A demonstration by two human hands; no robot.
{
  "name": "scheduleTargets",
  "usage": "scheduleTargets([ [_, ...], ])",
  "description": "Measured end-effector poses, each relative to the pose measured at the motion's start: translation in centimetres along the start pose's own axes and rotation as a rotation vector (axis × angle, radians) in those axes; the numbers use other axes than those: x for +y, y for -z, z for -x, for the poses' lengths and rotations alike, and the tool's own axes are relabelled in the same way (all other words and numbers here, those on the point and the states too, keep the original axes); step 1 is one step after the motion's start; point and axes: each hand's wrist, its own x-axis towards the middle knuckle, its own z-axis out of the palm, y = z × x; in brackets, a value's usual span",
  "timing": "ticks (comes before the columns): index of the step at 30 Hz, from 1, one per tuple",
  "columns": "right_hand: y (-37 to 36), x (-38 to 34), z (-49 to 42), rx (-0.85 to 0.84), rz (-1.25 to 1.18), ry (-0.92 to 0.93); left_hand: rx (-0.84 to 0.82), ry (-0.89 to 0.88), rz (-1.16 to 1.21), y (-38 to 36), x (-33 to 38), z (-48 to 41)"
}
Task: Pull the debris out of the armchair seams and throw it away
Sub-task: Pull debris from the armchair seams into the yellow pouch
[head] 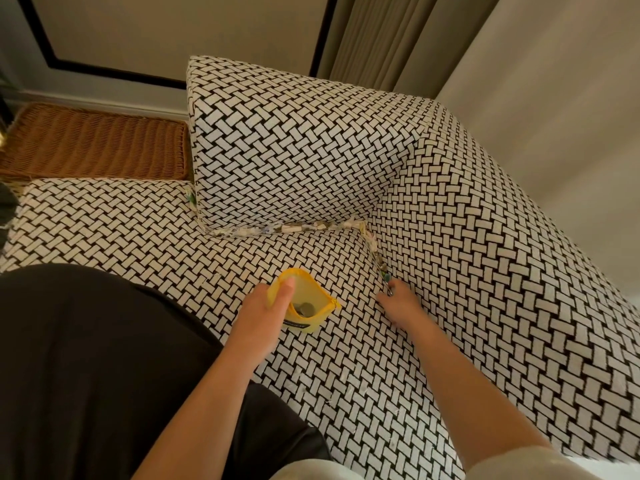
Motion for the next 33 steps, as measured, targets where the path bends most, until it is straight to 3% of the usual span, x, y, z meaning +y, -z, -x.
scheduleTargets([
  [7,1.9,-0.7,-1.1,-0.261,-0.046,-0.159,-0.028,-0.021,-0.021,0.0,-0.7,-0.5],
  [15,3.4,-2.4,-1.3,-0.444,-0.109,-0.296,-0.050,0.007,0.056,0.1,-0.8,-0.6],
  [23,1.4,-0.3,-0.6,-0.162,-0.275,-0.177,-0.040,-0.012,0.021,0.1,-0.9,-0.7],
  [28,-1.1,0.6,0.3,0.212,-0.118,0.051,-0.032,-0.027,-0.012,0.0,-0.7,-0.5],
  [33,-2.4,1.1,1.0,0.351,-0.054,0.096,-0.032,-0.038,-0.040,-0.1,-0.8,-0.6],
])
